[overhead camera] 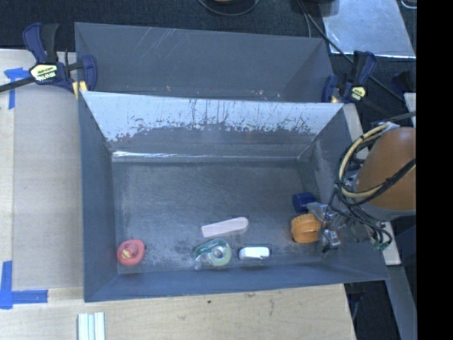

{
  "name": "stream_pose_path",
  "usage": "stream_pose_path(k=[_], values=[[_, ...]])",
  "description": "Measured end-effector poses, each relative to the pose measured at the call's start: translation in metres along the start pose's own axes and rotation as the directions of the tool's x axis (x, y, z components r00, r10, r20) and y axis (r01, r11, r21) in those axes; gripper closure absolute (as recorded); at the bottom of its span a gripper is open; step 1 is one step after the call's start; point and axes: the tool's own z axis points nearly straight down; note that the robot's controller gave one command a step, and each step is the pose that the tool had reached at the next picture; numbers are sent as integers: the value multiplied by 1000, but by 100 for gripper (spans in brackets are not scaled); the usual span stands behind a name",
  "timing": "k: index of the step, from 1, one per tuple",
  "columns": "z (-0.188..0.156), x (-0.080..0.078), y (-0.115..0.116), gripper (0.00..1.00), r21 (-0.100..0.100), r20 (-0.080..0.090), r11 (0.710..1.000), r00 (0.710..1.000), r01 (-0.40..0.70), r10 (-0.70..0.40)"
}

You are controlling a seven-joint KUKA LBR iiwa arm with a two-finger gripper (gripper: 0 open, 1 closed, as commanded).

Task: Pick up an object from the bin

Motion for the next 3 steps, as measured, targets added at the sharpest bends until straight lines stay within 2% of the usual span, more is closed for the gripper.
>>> stream_pose_path(k=[3], values=[[-21, -1, 0, 100, 2, 5, 1000, 1000, 0, 0]])
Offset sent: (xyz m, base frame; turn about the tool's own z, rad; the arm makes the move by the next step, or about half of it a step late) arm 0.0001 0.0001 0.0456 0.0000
